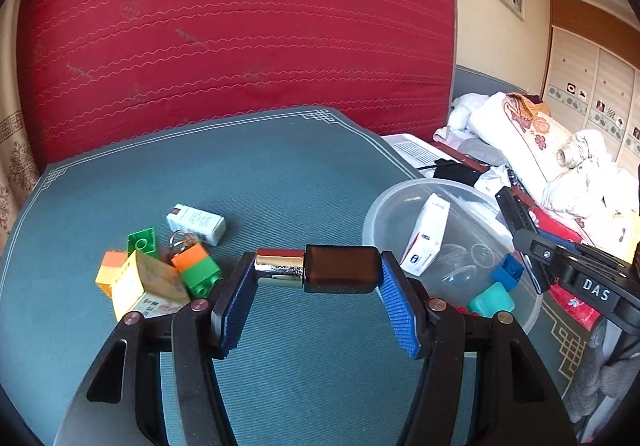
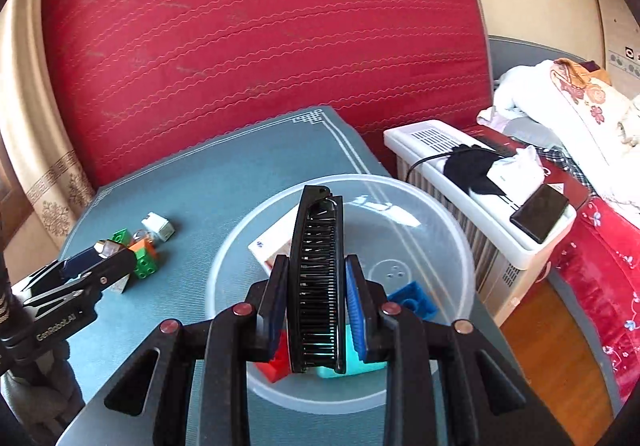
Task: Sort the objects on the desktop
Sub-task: 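Open the left gripper over the bowl while the right gripper releases the comb inside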
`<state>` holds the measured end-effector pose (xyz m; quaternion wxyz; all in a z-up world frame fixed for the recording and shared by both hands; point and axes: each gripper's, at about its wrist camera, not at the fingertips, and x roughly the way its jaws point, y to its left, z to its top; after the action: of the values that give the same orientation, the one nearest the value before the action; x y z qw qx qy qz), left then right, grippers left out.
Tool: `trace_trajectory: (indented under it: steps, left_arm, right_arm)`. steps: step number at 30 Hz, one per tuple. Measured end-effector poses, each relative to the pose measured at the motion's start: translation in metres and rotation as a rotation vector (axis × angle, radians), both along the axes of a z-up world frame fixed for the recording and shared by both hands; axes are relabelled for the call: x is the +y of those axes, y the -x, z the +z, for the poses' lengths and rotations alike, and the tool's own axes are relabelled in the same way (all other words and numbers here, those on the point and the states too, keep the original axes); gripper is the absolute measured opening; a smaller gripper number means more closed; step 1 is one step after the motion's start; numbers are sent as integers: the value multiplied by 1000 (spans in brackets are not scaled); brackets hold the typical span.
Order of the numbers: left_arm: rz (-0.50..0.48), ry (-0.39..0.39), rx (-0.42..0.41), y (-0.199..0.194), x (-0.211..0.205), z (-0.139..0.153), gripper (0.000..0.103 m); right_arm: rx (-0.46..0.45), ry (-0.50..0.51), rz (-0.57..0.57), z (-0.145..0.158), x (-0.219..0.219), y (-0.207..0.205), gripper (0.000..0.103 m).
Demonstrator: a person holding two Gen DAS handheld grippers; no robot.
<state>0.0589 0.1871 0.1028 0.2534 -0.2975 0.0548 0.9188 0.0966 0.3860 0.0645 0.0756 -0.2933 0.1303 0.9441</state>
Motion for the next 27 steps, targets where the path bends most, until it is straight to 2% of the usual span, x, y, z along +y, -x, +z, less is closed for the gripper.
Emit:
trace_trajectory:
  steps: [5,12,17,18,19,20,21,27]
  left_arm:
    - [-84,-19,-17,1,28,3,63]
    - [-215,-71,-61,1,67,4,64]
    - [-323,-127,-114,4,96,2,65]
    - [-339,-130,-139,6,102,-1,67]
    - [-348,-134,-163,8,105,-3,75]
    - [-348,-136,-177,10,107,-5,78]
    - [-341,-137,-182,10,106,-7,78]
    - [-285,-121,-171,13,91,-14,78]
  right_arm:
    - [-21,24,-61,-10,30,7,30]
    - [-14,62,-76,-17,51,10,30]
    - [-5,99,-82,-20,63,12,31]
    - [-5,108,-86,-21,65,11,35]
    - [-3,116,-93,-21,67,10,39]
    - [0,121,-102,-22,69,8,46]
    - [2,124,-108,-22,70,7,48]
    - [-2,125,-109,-22,69,2,48]
